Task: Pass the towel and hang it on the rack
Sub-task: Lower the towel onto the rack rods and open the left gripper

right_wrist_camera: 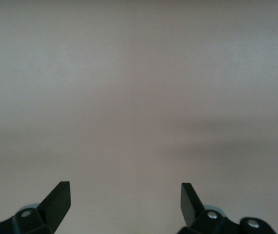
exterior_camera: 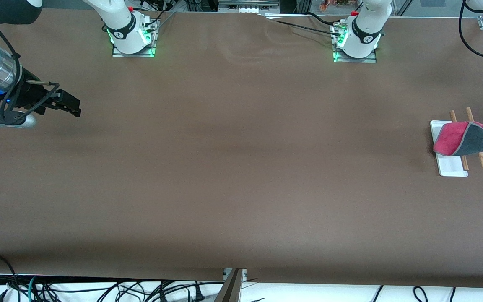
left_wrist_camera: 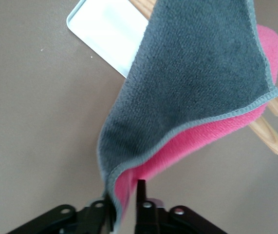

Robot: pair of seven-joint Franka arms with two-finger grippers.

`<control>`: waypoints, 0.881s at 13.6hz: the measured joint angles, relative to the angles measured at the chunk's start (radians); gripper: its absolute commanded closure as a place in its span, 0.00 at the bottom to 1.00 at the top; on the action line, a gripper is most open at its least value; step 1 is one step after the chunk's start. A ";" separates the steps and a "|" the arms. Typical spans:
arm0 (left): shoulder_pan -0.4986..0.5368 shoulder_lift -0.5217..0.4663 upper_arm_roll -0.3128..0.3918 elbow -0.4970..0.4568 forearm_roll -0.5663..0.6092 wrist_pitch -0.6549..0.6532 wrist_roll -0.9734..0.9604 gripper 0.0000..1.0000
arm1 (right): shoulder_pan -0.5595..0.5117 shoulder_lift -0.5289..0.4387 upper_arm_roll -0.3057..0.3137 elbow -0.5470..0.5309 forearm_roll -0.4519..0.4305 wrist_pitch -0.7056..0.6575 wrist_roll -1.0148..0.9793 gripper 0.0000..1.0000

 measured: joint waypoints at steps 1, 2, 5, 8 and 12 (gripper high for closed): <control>-0.002 0.000 -0.001 0.002 0.000 0.000 0.000 0.00 | 0.000 0.005 -0.002 0.003 0.000 0.000 0.000 0.00; -0.002 0.000 -0.002 0.003 0.000 0.000 0.000 0.00 | 0.000 0.009 -0.002 0.005 0.000 0.000 0.000 0.00; -0.004 -0.004 -0.008 0.021 -0.001 -0.001 0.000 0.00 | 0.001 0.017 -0.001 0.008 0.000 0.000 0.000 0.00; -0.047 -0.069 -0.018 0.061 -0.035 -0.071 -0.034 0.00 | 0.001 0.017 -0.001 0.010 0.000 0.000 0.000 0.00; -0.173 -0.226 -0.023 0.069 -0.050 -0.263 -0.265 0.00 | 0.001 0.017 -0.001 0.012 0.000 0.000 0.000 0.00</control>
